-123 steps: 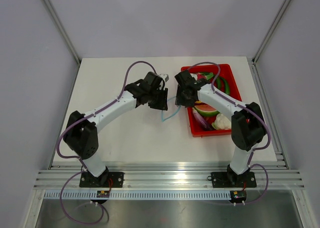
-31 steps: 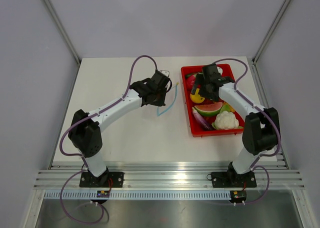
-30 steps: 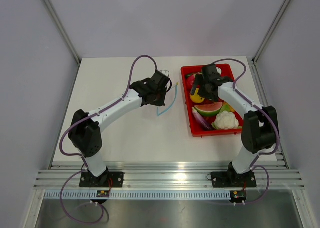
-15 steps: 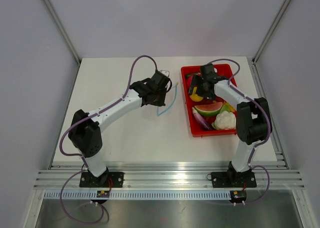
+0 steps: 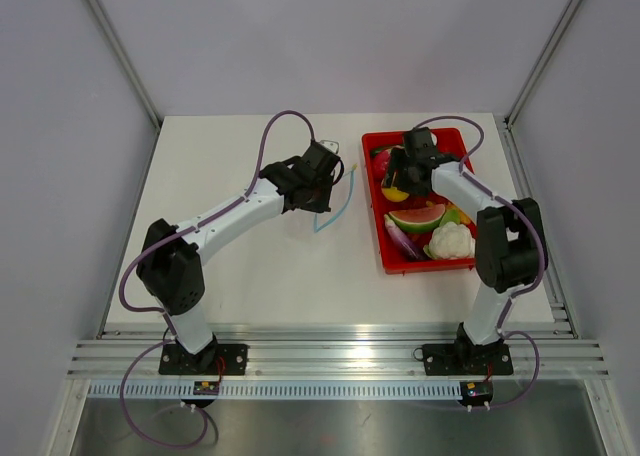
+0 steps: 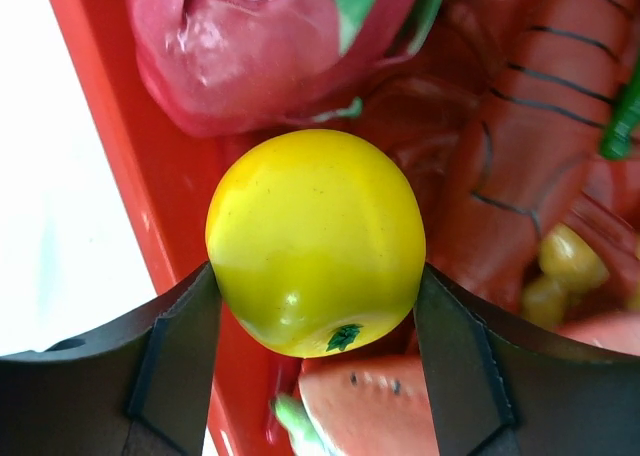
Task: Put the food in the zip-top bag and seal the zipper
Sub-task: Pick up the fake fruit from the bin, then place the fake fruit in the zipper food storage bag.
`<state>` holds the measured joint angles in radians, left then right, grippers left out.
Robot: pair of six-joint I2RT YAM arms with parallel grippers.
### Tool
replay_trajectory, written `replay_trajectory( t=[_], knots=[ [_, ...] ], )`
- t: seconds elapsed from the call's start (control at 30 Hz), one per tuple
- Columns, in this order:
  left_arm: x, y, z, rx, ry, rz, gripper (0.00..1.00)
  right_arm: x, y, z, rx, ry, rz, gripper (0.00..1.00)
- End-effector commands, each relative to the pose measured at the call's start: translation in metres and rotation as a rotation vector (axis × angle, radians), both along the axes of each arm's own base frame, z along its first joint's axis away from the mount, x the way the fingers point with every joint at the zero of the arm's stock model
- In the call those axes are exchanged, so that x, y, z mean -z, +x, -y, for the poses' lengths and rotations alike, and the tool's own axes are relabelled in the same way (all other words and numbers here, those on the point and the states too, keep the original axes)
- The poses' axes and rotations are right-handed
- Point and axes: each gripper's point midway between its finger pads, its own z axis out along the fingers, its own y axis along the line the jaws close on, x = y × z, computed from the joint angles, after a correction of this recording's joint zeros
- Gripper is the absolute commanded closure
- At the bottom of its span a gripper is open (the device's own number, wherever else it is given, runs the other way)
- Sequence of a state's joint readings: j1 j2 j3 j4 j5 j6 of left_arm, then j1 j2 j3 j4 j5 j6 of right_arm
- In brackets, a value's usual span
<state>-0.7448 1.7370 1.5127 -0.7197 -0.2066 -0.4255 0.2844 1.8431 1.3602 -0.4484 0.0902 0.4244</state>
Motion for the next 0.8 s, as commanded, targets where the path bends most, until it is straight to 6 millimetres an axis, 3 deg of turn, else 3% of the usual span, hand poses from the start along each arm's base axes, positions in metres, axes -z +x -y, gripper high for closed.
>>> replay_trajectory(
  t=[0.0,0.27,0.47,0.6,0.67,0.77],
  knots=[
    [-0.016,0.009,0.008,-0.003,-0.029,0.041,1.0,-0.055,0.004,0.011,0.043,0.023,0.145,0.51],
    [-0.019,0.01,0.01,-0.006,-0.033,0.047,1.0,-0.097,-0.036,-0.001,0.003,0.124,0.21,0.53],
    [-0.02,0.01,0.009,-0.006,-0.033,0.045,1.0,-0.149,-0.07,-0.05,-0.111,0.211,0.299,0.52],
    [-0.022,0.01,0.009,-0.006,-0.033,0.048,1.0,-0.172,-0.085,-0.086,-0.185,0.301,0.327,0.52],
    [-0.022,0.01,0.008,-0.005,-0.03,0.05,1.0,-0.178,-0.089,-0.104,-0.224,0.347,0.324,0.51],
    [-0.023,0.01,0.009,-0.002,-0.031,0.051,1.0,-0.168,-0.089,-0.123,-0.25,0.394,0.291,0.52]
  ],
)
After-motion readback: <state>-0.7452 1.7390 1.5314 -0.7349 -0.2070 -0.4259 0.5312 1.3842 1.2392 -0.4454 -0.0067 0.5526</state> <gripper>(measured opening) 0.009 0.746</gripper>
